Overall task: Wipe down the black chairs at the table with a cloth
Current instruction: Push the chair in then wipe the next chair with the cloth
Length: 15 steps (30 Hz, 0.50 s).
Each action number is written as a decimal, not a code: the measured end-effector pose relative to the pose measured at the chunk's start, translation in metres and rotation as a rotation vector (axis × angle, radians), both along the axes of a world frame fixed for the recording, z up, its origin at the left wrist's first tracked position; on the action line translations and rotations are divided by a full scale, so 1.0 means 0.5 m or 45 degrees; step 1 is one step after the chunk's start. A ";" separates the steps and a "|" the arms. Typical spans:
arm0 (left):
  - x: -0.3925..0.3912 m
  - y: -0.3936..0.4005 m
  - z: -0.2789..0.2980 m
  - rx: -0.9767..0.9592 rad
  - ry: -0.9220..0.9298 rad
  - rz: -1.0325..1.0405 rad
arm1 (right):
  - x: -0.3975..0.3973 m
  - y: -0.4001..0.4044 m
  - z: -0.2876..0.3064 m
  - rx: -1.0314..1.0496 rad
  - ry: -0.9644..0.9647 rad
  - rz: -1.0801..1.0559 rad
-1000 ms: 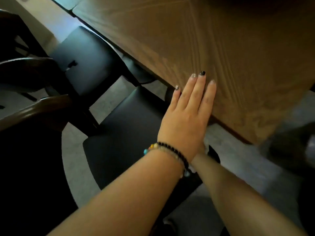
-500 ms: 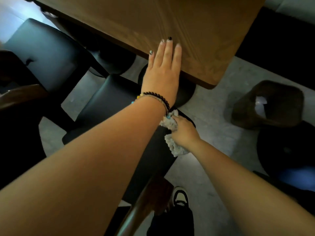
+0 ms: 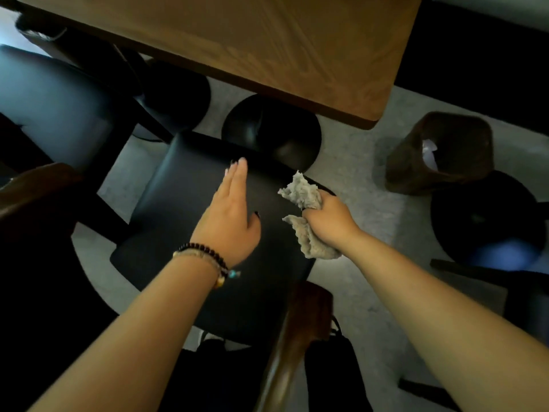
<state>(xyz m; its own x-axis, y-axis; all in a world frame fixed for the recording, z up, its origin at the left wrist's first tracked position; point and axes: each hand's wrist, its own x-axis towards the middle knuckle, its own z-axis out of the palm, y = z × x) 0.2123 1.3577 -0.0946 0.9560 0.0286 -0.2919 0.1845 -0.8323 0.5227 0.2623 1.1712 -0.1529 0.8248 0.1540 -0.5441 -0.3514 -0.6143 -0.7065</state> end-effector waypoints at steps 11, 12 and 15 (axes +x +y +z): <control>-0.088 0.362 -0.004 -0.002 0.079 -0.264 | -0.078 0.236 -0.003 -0.031 0.192 -0.375; -0.091 0.387 -0.005 0.002 0.088 -0.273 | -0.088 0.258 -0.008 -0.023 0.206 -0.385; -0.094 0.442 -0.024 0.017 0.123 -0.262 | -0.124 0.314 -0.033 -0.008 0.264 -0.398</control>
<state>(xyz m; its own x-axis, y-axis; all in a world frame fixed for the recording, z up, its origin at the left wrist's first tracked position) 0.1651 1.5785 -0.1065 0.9096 -0.1598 -0.3834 0.0589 -0.8641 0.4998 0.2001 1.3284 -0.1691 0.7036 -0.0914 -0.7047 -0.6578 -0.4588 -0.5973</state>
